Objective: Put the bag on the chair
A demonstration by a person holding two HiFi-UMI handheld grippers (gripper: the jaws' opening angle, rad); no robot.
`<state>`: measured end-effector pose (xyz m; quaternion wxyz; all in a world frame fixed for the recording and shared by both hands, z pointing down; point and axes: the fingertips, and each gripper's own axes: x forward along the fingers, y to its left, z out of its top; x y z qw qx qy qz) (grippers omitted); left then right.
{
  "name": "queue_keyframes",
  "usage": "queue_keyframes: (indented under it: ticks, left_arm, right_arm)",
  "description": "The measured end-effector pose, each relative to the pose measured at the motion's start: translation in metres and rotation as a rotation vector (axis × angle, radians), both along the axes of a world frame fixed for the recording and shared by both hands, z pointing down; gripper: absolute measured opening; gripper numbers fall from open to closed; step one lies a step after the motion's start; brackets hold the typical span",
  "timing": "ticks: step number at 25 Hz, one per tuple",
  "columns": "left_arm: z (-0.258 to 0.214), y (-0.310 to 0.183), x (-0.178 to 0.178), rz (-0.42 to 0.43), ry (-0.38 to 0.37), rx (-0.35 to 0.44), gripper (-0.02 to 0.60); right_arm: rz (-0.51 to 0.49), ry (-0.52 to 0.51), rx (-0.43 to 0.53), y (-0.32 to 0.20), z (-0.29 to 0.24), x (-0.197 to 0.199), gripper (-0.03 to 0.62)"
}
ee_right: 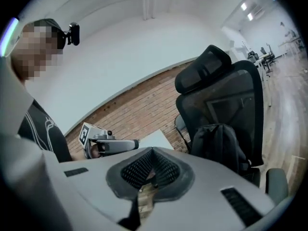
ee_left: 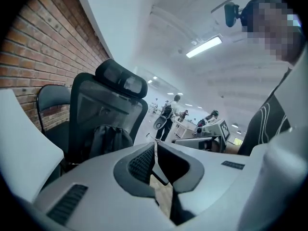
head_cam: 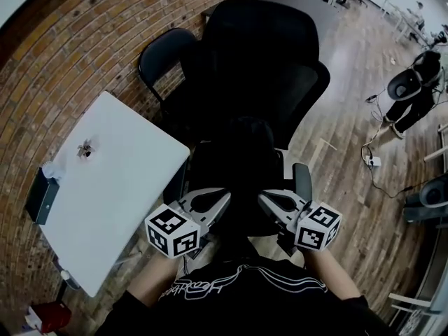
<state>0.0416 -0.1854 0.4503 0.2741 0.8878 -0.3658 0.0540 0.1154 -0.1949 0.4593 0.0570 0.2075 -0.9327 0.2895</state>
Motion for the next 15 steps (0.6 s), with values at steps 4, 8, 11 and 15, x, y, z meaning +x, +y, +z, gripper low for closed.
queue_keyframes:
  ticks: [4,8,11,15]
  left_arm:
    - [-0.023,0.033,0.001,0.003,0.017,0.039,0.041]
    - [-0.033,0.059,0.000,0.006,-0.004,0.072,0.041]
    - [-0.035,0.073,-0.004,0.002,-0.005,0.078,0.041]
    - [-0.033,0.085,-0.003,-0.002,0.003,0.075,0.041]
  right_arm:
    - [0.017,-0.053,0.021,0.031,-0.020,-0.001,-0.003]
    - [0.029,-0.069,0.062,0.058,-0.037,-0.003,-0.005]
    - [0.022,-0.070,0.092,0.076,-0.046,-0.007,-0.005]
    - [0.021,-0.066,0.098,0.093,-0.046,-0.007,-0.005]
